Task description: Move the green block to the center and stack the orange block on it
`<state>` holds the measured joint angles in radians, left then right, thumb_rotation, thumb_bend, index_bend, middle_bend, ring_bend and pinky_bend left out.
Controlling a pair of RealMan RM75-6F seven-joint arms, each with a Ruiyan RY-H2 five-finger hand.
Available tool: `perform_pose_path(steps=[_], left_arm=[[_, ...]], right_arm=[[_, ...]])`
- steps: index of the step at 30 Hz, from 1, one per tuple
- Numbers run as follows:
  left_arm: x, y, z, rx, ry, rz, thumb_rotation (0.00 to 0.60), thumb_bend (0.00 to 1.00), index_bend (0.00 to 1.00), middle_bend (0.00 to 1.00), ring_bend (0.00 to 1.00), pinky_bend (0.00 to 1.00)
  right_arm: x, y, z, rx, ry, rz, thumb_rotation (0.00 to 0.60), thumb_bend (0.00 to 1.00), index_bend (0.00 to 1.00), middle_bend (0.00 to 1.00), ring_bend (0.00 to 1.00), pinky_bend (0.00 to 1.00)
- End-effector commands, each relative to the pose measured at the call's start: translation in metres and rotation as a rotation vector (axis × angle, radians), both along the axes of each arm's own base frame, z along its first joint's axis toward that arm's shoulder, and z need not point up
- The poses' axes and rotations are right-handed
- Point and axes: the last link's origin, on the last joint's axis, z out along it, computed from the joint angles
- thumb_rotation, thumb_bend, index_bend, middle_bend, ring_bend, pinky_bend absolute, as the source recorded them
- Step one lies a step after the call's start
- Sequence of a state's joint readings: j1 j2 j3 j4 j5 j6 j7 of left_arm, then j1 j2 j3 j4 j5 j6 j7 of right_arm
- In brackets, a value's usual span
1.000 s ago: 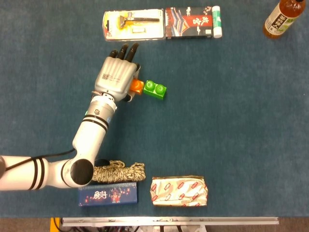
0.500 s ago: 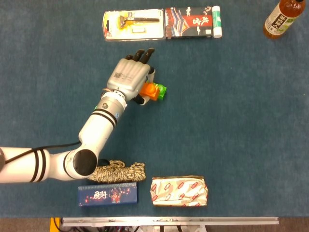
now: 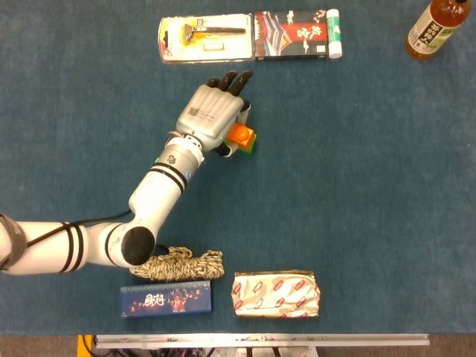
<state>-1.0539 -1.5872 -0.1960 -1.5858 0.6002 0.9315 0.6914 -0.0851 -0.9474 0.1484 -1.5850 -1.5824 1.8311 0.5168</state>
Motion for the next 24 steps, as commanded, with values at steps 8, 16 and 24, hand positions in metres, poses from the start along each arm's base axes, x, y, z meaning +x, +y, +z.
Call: perform_pose_path(steps=[8,16,24], left_arm=[[-0.0001,0.0076,-0.0037,0.023,0.027,0.027,0.6,0.26,0.56,0.01,0.0,0.16],[0.0007,0.0049,-0.0058,0.022,0.034,0.033,0.6,0.26,0.56,0.01,0.0,0.16],[0.0028,0.0046,-0.0076,0.015,0.026,0.041,0.6,0.26,0.56,0.01,0.0,0.16]], right_arm=[[-0.0002,-0.002,-0.002,0.012,0.004,-0.005,0.6,0.28,0.31,0.2,0.0,0.02],[0.0001,-0.0021,-0.002,0.012,0.004,-0.005,0.6,0.28,0.31,0.2,0.0,0.02],[0.0005,-0.0032,-0.0018,0.013,0.005,-0.004,0.6,0.28,0.31,0.2,0.0,0.02]])
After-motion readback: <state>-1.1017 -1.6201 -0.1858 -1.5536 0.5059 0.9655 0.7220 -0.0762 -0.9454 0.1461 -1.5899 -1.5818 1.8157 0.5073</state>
